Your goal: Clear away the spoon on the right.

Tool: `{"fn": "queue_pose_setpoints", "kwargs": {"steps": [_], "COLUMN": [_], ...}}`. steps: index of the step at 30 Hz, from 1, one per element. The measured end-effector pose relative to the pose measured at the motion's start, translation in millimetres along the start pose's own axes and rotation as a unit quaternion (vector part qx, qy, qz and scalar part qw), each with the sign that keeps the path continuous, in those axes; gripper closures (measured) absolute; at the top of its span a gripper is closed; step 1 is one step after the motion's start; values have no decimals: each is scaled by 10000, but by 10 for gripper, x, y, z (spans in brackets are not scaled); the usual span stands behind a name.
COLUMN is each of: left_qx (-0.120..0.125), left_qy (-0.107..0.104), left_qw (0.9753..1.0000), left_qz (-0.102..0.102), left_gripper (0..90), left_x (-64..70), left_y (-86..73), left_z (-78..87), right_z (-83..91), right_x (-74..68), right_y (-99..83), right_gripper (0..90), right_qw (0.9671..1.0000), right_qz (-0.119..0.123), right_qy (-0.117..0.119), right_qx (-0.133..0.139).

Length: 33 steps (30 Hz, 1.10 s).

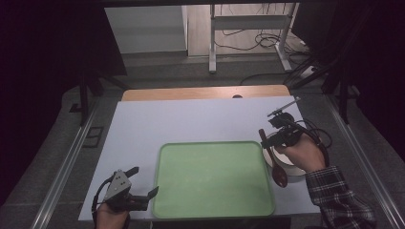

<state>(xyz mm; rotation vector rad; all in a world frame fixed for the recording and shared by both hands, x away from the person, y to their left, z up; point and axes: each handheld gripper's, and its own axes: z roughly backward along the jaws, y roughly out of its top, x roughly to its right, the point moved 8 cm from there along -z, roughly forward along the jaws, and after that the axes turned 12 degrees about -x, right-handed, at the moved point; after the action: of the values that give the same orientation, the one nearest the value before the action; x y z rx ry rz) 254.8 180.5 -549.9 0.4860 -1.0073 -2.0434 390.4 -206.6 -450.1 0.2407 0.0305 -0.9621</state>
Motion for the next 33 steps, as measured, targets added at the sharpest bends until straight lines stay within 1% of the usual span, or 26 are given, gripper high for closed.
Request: {"fn": "queue_pose_setpoints", "kwargs": {"steps": [1,5,10,11,13,14,15,17,21,24,25,28,33], "left_qx": [0,10,14,13,14,14,14,15,17,17,18,16,12], "left_qy": [0,2,0,0,-1,-2,-2,-2,-7,-8,-9,-12,-14], "left_qw": [10000,10000,10000,10000,10000,10000,10000,10000,10000,10000,10000,10000,10000], "left_qz": [0,-1,-1,-5,-4,-9,-9,-9,-12,-12,-12,-18,-22], "left_gripper": [29,29,29,29,29,29,28,29,29,29,29,28,29], "left_x": [0,1,1,1,1,2,2,1,3,3,3,4,5], "left_y": [0,2,3,4,4,5,5,5,7,8,8,9,9], "left_z": [0,-1,0,-1,-1,-1,-1,-1,-2,-3,-3,-5,-6], "right_z": [0,-108,-196,-244,-267,-317,-317,-392,-459,-549,-549,-630,-710], "right_x": [0,-70,-112,-132,-141,-157,-157,-178,-187,-187,-187,-189,-190], "right_y": [0,4,6,9,10,13,13,12,9,-4,-4,-25,-40], "right_gripper": [783,784,784,784,784,784,784,784,784,785,785,785,785], "right_qw": [10000,9999,9997,9996,9996,9995,9995,9993,9992,9990,9990,9986,9984], "right_qz": [0,45,51,64,72,83,83,72,47,0,0,-30,-58], "right_qy": [0,89,128,147,157,172,172,199,209,231,231,284,323], "right_qx": [0,-92,-195,-216,-238,-262,-262,-309,-339,-380,-380,-434,-456]}}
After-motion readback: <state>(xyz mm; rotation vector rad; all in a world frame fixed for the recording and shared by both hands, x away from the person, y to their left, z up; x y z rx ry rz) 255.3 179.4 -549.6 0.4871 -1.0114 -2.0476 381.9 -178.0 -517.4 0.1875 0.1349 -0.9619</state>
